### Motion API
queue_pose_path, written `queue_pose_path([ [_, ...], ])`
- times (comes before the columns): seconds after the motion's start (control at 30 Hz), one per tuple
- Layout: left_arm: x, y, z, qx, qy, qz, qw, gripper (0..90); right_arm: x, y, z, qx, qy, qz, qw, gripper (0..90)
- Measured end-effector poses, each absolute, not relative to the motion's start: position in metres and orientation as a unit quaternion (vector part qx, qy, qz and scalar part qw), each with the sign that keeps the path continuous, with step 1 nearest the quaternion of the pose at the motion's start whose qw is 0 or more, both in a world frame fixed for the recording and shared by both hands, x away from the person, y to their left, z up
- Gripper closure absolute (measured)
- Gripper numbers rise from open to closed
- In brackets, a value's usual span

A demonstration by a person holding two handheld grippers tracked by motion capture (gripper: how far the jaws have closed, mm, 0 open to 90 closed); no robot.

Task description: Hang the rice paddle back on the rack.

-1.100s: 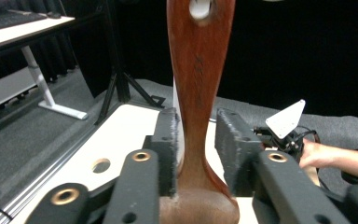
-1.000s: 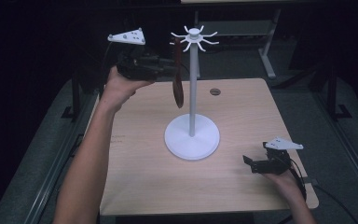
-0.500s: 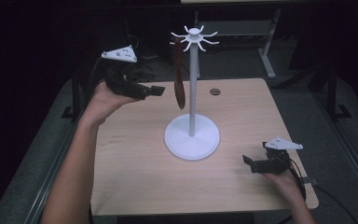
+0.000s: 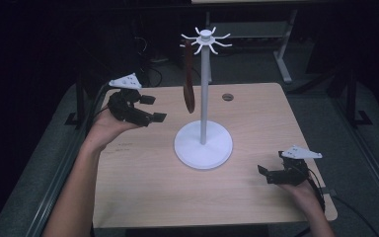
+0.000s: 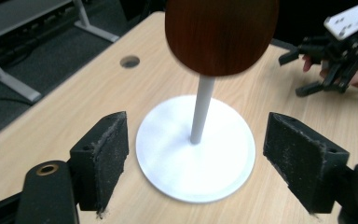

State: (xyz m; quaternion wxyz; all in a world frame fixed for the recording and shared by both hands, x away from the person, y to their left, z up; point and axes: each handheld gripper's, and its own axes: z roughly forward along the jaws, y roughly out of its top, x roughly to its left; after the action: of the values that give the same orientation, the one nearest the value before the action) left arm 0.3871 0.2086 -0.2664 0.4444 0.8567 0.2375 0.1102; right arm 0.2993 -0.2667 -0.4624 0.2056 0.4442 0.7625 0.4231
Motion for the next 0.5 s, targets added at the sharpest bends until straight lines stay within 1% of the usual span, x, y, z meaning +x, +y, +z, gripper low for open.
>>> queue_pose_path([
  [0.1,0.381,0.214,-0.281,0.854,0.245,0.112,0.444,20.0,0.3,-0.266,-0.462,0.444,0.763,0.422,0.207,0.7],
  [0.5,0.36,0.234,-0.312,0.834,0.275,0.137,0.459,19.6,0.301,-0.267,-0.465,0.445,0.763,0.422,0.204,0.6],
])
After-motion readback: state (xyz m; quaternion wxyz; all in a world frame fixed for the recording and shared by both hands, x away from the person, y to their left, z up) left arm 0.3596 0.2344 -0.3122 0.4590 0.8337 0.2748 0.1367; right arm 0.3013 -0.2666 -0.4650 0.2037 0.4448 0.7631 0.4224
